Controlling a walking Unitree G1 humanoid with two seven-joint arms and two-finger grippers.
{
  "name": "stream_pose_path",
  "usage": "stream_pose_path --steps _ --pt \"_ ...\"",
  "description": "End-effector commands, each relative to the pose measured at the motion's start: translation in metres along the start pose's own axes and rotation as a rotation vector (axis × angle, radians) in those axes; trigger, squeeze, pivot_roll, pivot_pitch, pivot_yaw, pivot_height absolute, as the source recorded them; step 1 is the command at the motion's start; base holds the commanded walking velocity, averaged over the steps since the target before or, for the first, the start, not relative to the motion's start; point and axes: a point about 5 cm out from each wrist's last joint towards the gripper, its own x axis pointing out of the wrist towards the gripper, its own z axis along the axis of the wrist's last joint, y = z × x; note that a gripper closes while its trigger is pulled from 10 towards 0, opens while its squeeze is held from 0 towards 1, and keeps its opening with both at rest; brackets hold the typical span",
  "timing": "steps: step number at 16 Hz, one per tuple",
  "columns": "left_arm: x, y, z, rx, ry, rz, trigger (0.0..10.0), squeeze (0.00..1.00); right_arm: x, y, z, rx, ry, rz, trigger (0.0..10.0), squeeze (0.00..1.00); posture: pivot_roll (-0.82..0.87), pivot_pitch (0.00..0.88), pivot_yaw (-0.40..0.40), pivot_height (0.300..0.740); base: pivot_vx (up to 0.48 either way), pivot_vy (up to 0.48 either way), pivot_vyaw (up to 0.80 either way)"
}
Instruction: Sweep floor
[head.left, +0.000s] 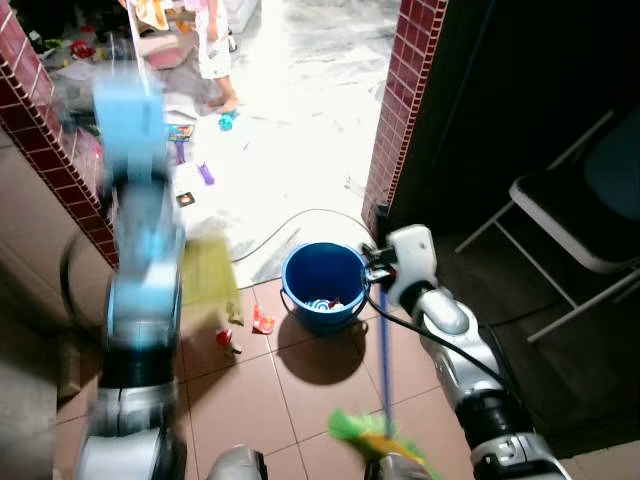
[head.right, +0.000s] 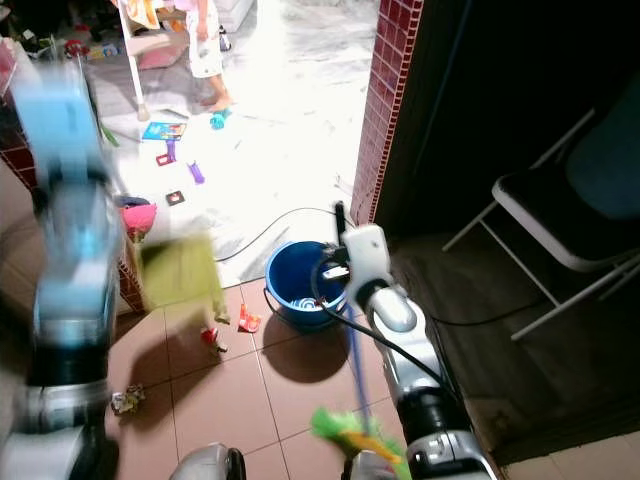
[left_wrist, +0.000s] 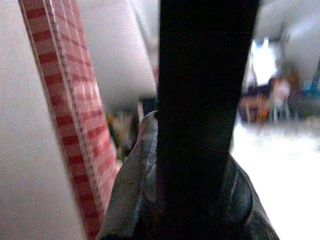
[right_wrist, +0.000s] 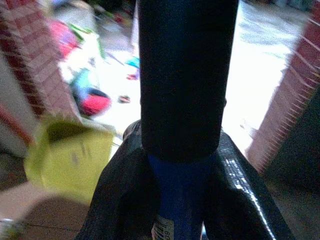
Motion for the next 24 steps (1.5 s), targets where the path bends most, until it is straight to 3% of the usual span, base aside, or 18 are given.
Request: stream_pose_path --steps 1,3,4,6,8,9,14,18,19,24 --pt "-0.008 0.001 0.001 -0.014 0.010 -0.004 10.0 0.00 0.009 0.008 0.025 0.011 -0.120 0.054 10.0 0.00 -0.03 0.037 0.001 0.740 0.000 0.000 0.00" --pt "-0.034 -0.002 -0.024 -0.022 0.115 -0.050 10.0 0.00 0.004 0.007 0.026 0.016 -0.157 0.030 10.0 0.00 -0.03 0.030 -0.006 0.740 0.000 0.000 0.00" --pt "-0.044 -0.005 -0.030 0.031 0.112 -0.115 10.0 0.00 0.000 0.008 0.025 0.013 -0.172 0.030 10.0 0.00 -0.04 0.029 -0.002 0.740 0.000 0.000 0.46" --pt "-0.076 -0.009 -0.058 0.037 0.222 -0.228 10.0 0.00 -0.010 0.011 0.020 0.025 -0.176 0.021 10.0 0.00 -0.05 0.027 0.005 0.740 0.000 0.000 0.79" --pt "-0.085 -0.011 -0.065 0.023 0.254 -0.240 10.0 0.00 -0.014 0.013 0.017 0.035 -0.180 0.010 10.0 0.00 -0.06 0.016 0.008 0.740 0.000 0.000 0.79" --pt "-0.090 -0.016 -0.072 -0.049 0.300 -0.269 10.0 0.00 -0.013 0.014 0.018 0.057 -0.192 -0.003 10.0 0.00 -0.06 0.008 0.007 0.740 0.000 0.000 0.79" --pt "-0.097 -0.032 -0.083 -0.114 0.293 -0.409 10.0 0.00 0.000 0.019 0.038 0.083 -0.272 -0.030 10.0 0.00 -0.05 0.000 0.008 0.740 0.000 0.000 0.79" --pt "-0.092 -0.030 -0.086 -0.111 0.315 -0.367 10.0 0.00 -0.003 0.001 0.057 0.001 -0.334 -0.157 10.0 0.00 -0.06 0.007 0.025 0.740 0.000 0.000 0.79" --pt "-0.092 -0.027 -0.089 -0.096 0.336 -0.331 10.0 0.00 -0.007 -0.008 0.055 -0.005 -0.324 -0.220 10.0 0.00 -0.06 0.010 0.026 0.740 0.000 0.000 0.79" --pt "-0.090 -0.026 -0.092 -0.092 0.374 -0.287 10.0 0.00 -0.013 -0.013 0.042 -0.019 -0.274 -0.337 10.0 0.00 -0.06 0.021 0.026 0.740 0.000 0.000 0.72"
